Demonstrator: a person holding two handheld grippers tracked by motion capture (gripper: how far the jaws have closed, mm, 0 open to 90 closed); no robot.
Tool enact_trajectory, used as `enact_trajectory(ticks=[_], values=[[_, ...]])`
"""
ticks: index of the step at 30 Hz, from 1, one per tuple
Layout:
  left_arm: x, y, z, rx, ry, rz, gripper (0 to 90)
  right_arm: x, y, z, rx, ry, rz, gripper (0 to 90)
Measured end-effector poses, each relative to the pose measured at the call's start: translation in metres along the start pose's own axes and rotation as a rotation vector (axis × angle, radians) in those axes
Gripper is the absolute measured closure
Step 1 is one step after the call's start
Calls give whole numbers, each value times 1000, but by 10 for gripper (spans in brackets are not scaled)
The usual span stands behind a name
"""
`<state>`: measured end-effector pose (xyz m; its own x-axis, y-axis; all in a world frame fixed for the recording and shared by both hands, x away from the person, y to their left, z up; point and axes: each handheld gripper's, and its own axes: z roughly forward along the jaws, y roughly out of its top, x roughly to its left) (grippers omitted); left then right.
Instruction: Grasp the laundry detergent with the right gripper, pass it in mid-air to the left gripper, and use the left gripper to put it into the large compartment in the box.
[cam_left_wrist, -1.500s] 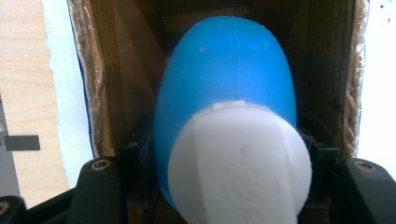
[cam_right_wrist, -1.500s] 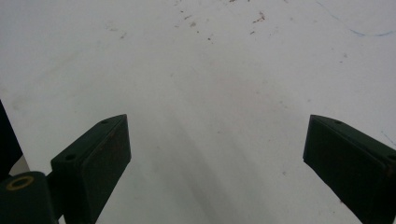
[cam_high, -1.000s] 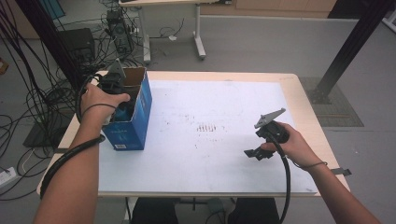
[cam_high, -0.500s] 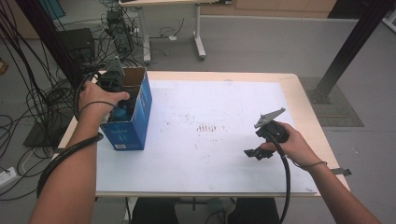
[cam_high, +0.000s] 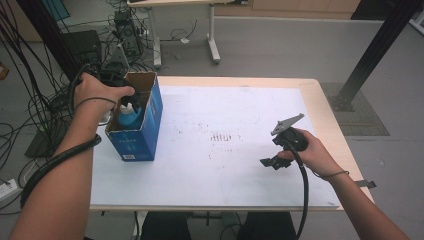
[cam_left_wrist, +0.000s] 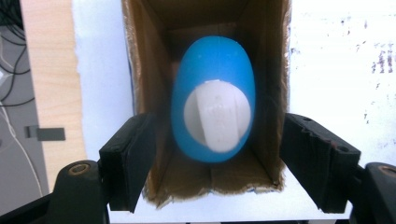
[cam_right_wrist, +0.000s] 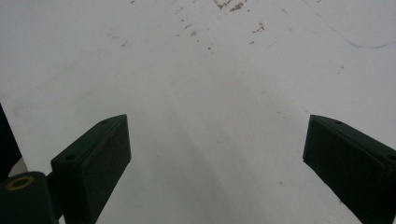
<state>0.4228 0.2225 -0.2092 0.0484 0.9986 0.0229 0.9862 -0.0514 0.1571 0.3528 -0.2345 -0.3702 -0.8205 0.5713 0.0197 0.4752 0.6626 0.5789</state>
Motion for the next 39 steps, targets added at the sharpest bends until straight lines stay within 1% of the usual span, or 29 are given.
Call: enact_trajectory(ticks=[3, 5, 8, 10, 14, 16, 18, 19, 20, 21, 22, 23, 25, 27, 31, 33, 36, 37, 39], values=[[-4, -1, -7, -6, 4, 16, 244, 0, 2, 0, 2, 1, -3, 78], [-5, -1, -12, -12, 0, 17, 227, 1, 3, 0, 2, 0, -4, 78], [-8, -3, -21, -33, 10, 26, 198, 2, 6, -1, 4, -1, -9, 77], [-12, -4, -26, -45, 4, 35, 167, 2, 7, -1, 2, -2, -8, 78], [-18, -6, -34, -47, -6, 55, 128, 2, 6, -2, 5, -5, -4, 78], [-22, -8, -35, -33, -9, 72, 100, 1, 6, -2, 7, -6, -6, 78], [-26, -9, -36, -26, -6, 74, 95, 1, 6, -3, 5, -6, -5, 78], [-29, -10, -36, -29, 8, 76, 92, 1, 6, -3, 5, -6, -4, 78], [-31, -11, -35, -20, 24, 78, 65, 1, 6, -3, 6, -8, -5, 78], [-33, -11, -35, -18, 28, 81, 35, 1, 6, -3, 6, -8, -3, 78], [-35, -12, -35, -19, 26, 85, 40, 1, 5, -3, 4, -7, -2, 78], [-37, -13, -36, -14, 18, 98, 49, 1, 5, -3, 4, -7, -1, 78], [-42, -14, -36, -8, 15, 105, 44, 1, 5, -3, 4, -9, 1, 78], [-45, -15, -37, -5, 11, 121, 45, 1, 5, -3, 4, -8, 4, 78], [-57, -19, -37, 5, -11, 150, 44, 0, 4, -3, 10, -8, 3, 78], [-63, -20, -36, 20, -15, 168, 46, -1, 4, -3, 14, -7, 3, 78], [-75, -22, -34, 50, -23, 209, 45, -2, 4, -4, 14, -11, 6, 78], [-81, -23, -33, 60, -35, 227, 46, -3, 4, -4, 14, -12, 6, 78], [-89, -24, -31, 61, -41, 250, 45, -3, 4, -5, 17, -10, 13, 77]])
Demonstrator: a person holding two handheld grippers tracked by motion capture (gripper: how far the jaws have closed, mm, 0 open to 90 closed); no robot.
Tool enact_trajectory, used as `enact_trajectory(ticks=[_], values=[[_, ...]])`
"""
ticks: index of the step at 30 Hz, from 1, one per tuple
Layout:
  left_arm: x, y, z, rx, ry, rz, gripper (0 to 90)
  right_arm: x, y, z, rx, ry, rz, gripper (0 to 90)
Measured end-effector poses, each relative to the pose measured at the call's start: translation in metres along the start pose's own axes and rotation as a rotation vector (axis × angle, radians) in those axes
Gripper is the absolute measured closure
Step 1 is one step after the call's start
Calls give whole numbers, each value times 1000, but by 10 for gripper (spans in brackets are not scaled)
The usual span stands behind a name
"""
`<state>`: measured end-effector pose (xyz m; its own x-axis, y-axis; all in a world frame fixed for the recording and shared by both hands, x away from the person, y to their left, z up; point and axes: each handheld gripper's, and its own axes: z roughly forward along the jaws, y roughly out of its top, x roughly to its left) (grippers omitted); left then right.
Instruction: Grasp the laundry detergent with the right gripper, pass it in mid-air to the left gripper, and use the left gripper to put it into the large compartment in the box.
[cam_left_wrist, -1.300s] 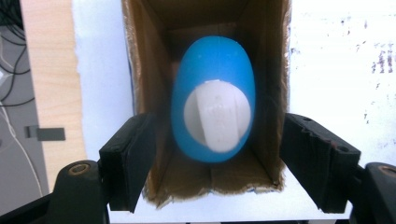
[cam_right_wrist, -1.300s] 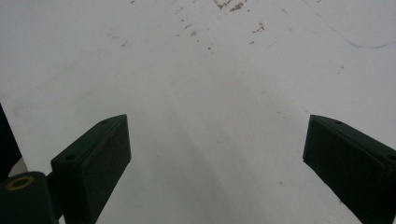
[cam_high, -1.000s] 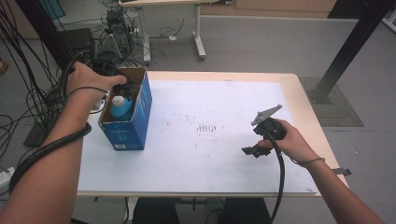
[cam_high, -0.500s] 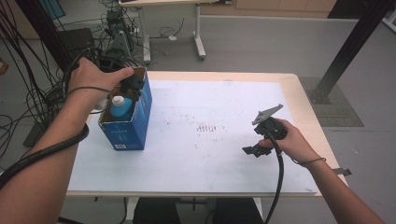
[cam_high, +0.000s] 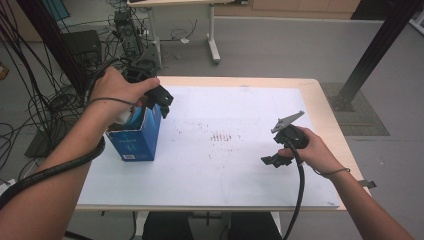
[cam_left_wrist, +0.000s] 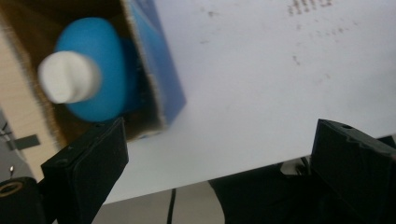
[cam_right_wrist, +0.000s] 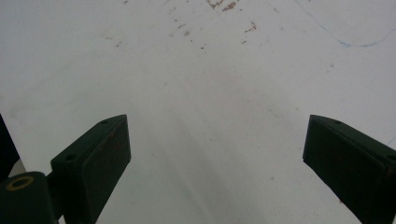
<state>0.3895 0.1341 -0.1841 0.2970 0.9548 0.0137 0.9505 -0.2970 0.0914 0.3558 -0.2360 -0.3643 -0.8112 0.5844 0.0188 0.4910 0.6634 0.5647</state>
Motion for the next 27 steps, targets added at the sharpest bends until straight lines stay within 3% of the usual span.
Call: enact_trajectory(ticks=[4, 13, 17, 27], values=[[-22, 4, 6, 12, 2, 55, 46, 0, 0, 0, 3, -1, 1, 75], [-55, 7, 24, 43, 7, 134, 46, -4, -2, -2, 18, -3, 16, 71], [-63, 8, 30, 45, 10, 154, 46, -6, -3, -3, 55, 2, 30, 69], [-77, 8, 52, 6, 14, 188, 47, -7, -3, -5, 74, -7, 33, 67]])
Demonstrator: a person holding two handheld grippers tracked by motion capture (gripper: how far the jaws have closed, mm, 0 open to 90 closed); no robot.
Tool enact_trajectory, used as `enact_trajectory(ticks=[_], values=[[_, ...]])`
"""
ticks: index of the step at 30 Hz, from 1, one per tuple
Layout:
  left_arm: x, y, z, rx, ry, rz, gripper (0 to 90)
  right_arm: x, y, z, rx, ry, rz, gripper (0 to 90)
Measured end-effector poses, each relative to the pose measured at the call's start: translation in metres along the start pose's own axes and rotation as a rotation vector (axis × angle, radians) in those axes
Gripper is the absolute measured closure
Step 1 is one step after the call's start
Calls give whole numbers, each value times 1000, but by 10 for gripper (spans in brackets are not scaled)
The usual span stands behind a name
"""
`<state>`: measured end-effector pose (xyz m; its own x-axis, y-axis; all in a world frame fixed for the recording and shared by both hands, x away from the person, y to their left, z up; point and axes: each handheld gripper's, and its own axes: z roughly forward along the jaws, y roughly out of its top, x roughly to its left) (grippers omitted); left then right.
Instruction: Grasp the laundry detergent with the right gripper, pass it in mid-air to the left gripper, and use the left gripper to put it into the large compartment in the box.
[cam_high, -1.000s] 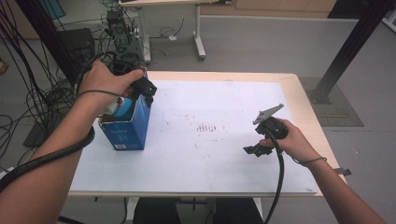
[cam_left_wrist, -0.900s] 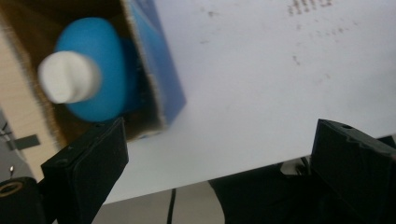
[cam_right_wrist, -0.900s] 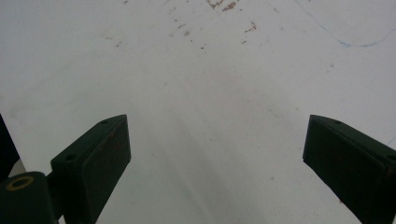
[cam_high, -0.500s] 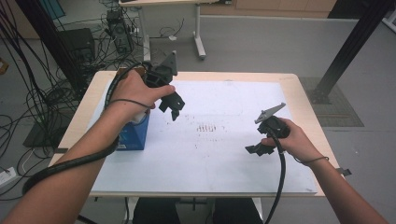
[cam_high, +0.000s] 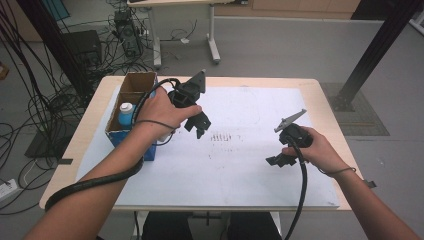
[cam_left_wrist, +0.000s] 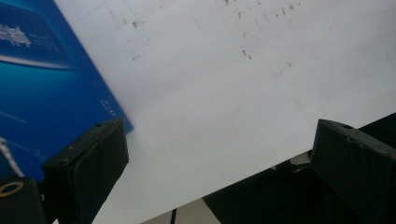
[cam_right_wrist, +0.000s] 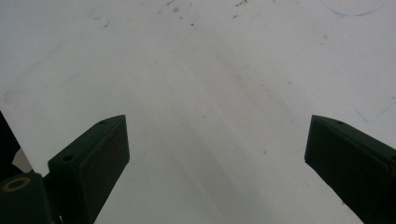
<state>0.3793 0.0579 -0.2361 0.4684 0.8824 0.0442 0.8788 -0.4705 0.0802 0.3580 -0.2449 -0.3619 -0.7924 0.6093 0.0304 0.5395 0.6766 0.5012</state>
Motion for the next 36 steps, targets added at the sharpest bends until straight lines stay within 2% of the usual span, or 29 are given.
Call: enact_trajectory(ticks=[1, 7, 16, 20, 36], values=[[-2, 0, 3, -12, -3, -4, 47, 0, 0, 0, 0, 0, 0, 67], [-7, 1, 17, -2, -14, 7, 47, 1, 0, 0, 5, -4, 0, 67], [-14, 1, 49, 33, -28, 13, 48, 0, -2, 0, 10, -5, 6, 67], [-17, 1, 60, 47, -47, 12, 50, -1, -3, 1, 8, -7, 5, 67], [-18, 2, 70, 69, -83, 17, 49, -1, -5, 2, 10, -12, 10, 67]])
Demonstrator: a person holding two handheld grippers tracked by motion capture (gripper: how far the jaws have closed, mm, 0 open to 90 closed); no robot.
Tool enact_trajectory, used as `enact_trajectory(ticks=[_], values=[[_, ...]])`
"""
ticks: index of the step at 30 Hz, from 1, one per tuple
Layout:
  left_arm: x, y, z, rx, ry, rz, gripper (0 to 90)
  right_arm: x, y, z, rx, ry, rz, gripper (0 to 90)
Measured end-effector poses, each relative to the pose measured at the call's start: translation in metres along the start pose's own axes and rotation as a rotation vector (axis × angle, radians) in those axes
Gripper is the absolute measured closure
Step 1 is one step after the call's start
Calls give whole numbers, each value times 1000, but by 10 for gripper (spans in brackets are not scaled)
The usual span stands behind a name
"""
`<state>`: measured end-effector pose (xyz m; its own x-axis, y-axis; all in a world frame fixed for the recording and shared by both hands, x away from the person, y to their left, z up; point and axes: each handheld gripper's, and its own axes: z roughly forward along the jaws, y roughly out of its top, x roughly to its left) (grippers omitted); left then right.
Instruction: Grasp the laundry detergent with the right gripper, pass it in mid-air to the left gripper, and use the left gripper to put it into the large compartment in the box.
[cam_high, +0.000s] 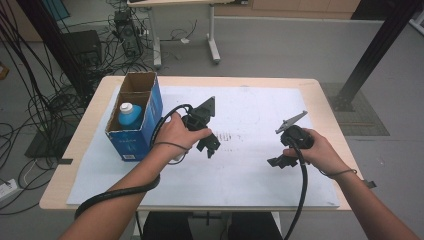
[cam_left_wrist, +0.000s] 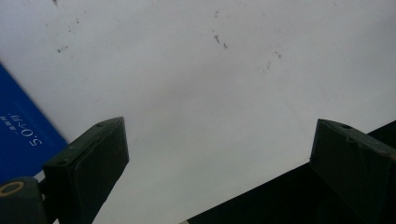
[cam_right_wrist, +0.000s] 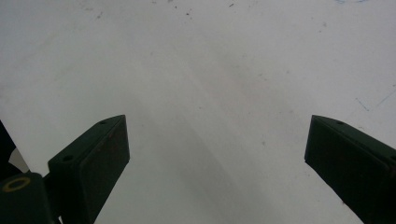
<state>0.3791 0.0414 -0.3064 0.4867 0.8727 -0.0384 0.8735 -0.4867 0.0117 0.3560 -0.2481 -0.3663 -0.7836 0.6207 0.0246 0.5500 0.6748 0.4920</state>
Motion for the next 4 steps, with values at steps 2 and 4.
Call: enact_trajectory(ticks=[2, 4], values=[[1, -1, -1, 1, 2, -2, 49, 1, 0, 0, -3, 2, -2, 67], [1, -1, -1, -3, 1, -6, 49, 2, 0, -1, -4, -1, -1, 67]])
